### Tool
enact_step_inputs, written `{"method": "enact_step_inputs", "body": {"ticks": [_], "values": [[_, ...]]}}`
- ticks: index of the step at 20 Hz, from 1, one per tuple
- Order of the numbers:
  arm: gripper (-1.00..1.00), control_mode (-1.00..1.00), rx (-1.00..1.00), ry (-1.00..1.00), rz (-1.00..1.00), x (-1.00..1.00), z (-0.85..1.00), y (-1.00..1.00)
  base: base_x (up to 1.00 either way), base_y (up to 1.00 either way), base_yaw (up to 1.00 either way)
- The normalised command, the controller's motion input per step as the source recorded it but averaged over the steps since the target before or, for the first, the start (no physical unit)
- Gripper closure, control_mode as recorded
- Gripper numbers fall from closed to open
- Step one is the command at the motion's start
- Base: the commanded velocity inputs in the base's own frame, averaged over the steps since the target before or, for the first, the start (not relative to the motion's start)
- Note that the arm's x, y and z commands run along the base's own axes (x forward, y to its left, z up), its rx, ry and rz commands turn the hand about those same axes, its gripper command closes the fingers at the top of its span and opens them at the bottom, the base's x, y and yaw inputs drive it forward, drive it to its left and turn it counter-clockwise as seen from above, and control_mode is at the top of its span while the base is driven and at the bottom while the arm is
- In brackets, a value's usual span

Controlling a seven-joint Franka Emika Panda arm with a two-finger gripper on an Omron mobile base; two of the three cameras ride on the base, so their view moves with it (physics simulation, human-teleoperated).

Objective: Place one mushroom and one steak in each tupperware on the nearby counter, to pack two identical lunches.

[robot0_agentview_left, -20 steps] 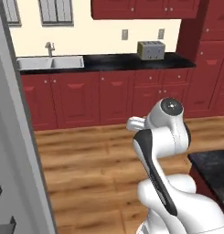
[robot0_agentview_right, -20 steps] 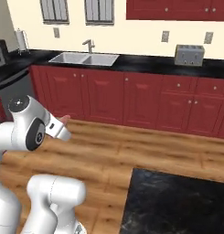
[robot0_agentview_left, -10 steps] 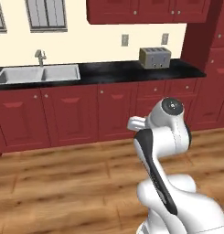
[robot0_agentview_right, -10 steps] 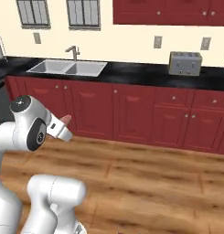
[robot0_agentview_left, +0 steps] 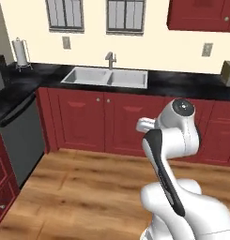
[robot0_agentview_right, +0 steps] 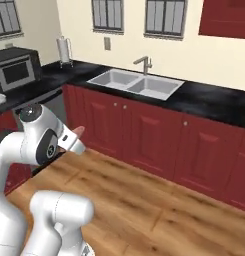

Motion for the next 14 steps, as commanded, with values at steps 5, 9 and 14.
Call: {"method": "enact_step_inputs", "body": {"ticks": [5,9,14], "values": [[1.00,1.00,0.00,0.00,0.00,0.00,0.00,0.00,0.93,0.00,0.71],[1.00,1.00,0.00,0.00,0.00,0.00,0.00,0.00,1.00,0.00,0.69],[1.00,1.00,0.00,0.00,0.00,0.00,0.00,0.00,0.88,0.00,0.73]]}}
